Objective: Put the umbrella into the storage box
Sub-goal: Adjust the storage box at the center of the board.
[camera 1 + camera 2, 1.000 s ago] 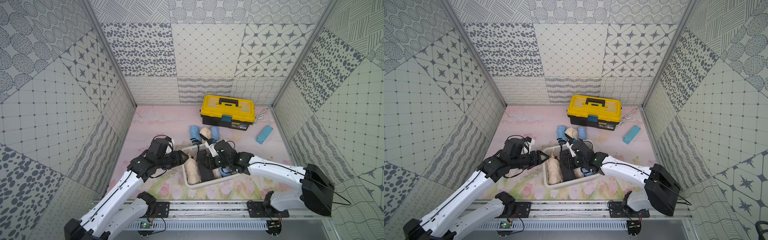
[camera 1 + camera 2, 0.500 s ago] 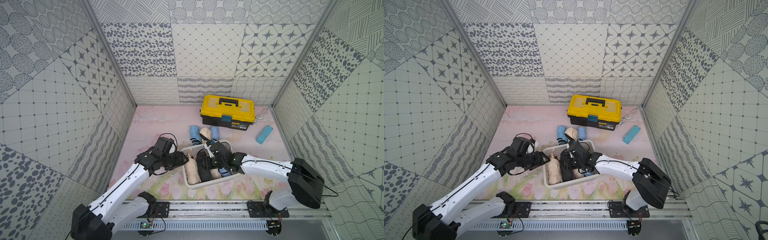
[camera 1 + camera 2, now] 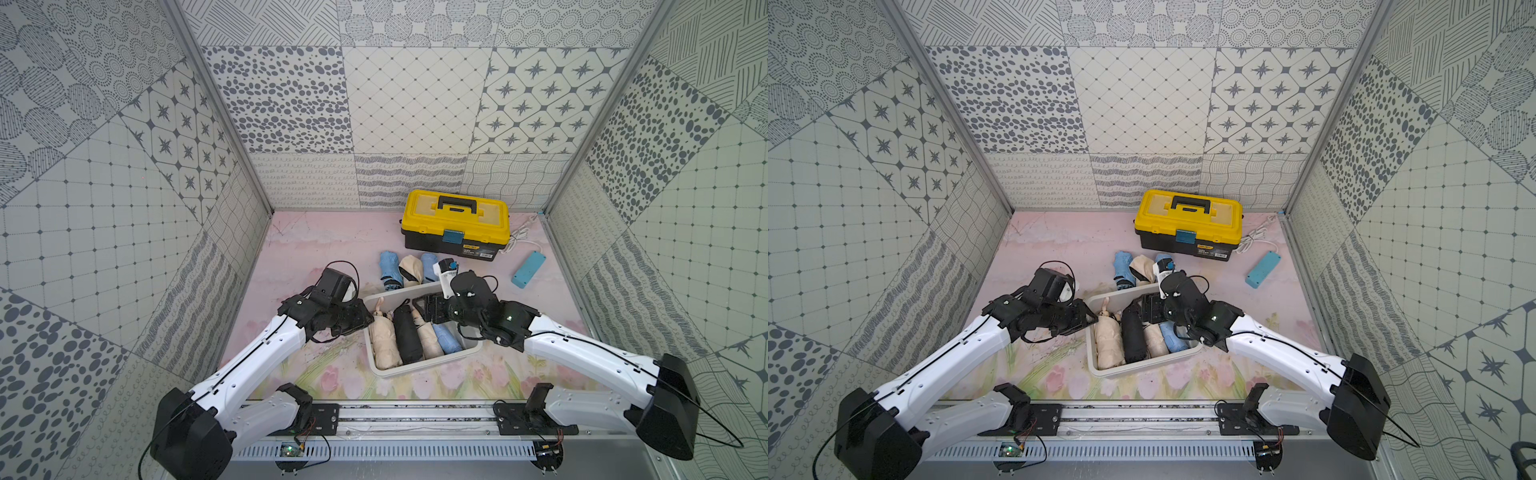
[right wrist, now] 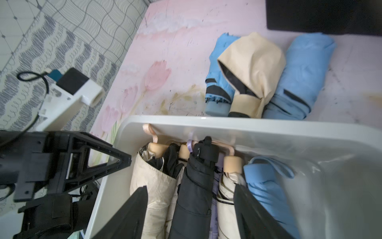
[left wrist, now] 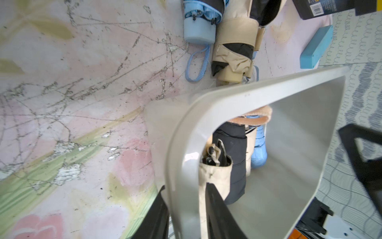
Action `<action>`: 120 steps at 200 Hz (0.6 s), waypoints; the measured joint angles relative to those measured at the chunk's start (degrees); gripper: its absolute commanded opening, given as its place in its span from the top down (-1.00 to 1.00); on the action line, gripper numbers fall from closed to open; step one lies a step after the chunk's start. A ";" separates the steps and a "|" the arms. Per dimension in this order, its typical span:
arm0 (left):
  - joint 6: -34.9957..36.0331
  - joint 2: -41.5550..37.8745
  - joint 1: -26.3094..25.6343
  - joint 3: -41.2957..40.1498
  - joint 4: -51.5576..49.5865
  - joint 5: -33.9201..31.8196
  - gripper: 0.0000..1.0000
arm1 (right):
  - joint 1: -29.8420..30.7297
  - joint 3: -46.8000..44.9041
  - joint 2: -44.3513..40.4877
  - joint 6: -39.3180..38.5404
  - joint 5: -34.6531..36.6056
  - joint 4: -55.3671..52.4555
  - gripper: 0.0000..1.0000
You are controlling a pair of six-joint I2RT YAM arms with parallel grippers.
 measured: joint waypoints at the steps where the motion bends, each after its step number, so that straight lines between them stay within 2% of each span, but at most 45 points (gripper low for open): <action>1: 0.07 0.02 0.02 0.02 -0.09 0.00 0.57 | -0.20 0.07 -0.17 -0.09 0.02 -0.07 -0.42; 44: 0.92 0.44 3.08 0.87 -1.53 -0.46 0.87 | -7.65 2.95 -1.29 -4.39 -1.18 -2.49 -0.42; 84: 5.70 0.50 9.18 2.97 -6.93 -1.40 0.98 | -13.03 8.50 3.32 -9.73 -3.96 -3.78 -0.47; 120: 11.45 0.79 14.23 6.21 -12.68 -3.72 1.00 | -15.04 12.59 10.43 -12.24 -5.73 -3.76 -0.47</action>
